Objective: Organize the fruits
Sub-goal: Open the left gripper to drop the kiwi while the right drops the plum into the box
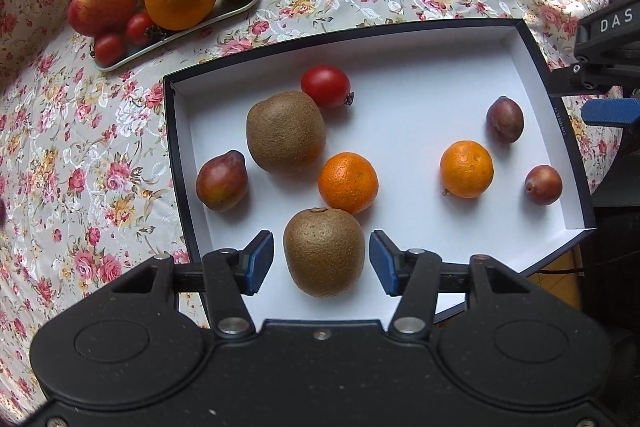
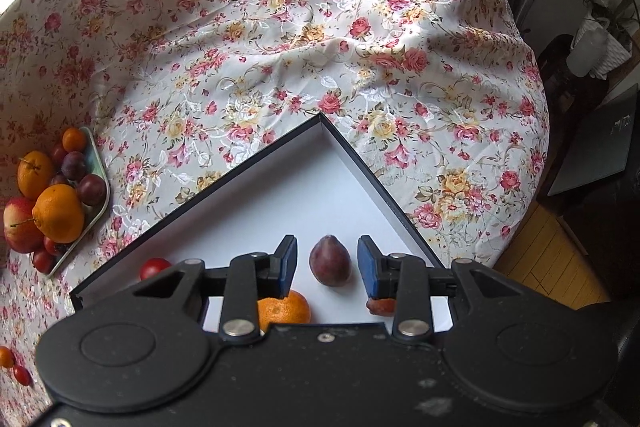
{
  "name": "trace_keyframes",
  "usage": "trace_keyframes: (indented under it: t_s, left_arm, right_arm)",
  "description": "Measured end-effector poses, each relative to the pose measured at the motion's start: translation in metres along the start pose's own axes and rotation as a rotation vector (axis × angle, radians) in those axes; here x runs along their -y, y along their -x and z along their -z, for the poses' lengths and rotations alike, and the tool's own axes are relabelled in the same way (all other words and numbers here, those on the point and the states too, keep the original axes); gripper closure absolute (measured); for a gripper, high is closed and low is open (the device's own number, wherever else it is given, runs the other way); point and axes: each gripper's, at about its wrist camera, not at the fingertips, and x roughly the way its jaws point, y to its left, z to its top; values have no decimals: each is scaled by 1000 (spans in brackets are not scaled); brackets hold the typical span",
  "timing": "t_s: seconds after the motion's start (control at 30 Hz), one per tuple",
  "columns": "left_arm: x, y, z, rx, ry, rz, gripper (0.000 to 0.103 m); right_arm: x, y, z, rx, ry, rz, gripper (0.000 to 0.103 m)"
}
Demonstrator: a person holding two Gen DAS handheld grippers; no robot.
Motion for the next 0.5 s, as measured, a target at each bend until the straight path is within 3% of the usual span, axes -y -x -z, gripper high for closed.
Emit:
trace_keyframes:
  t_s: [0.1,0.5]
  left_arm:
    - [0,3,0,17,-2,-17,44]
    - [-14,2,-1,18,45,-59,44]
  right_arm:
    - [-1,2,0,11,0,0,66]
    - [-11,-12,5,-79,16,-21,66]
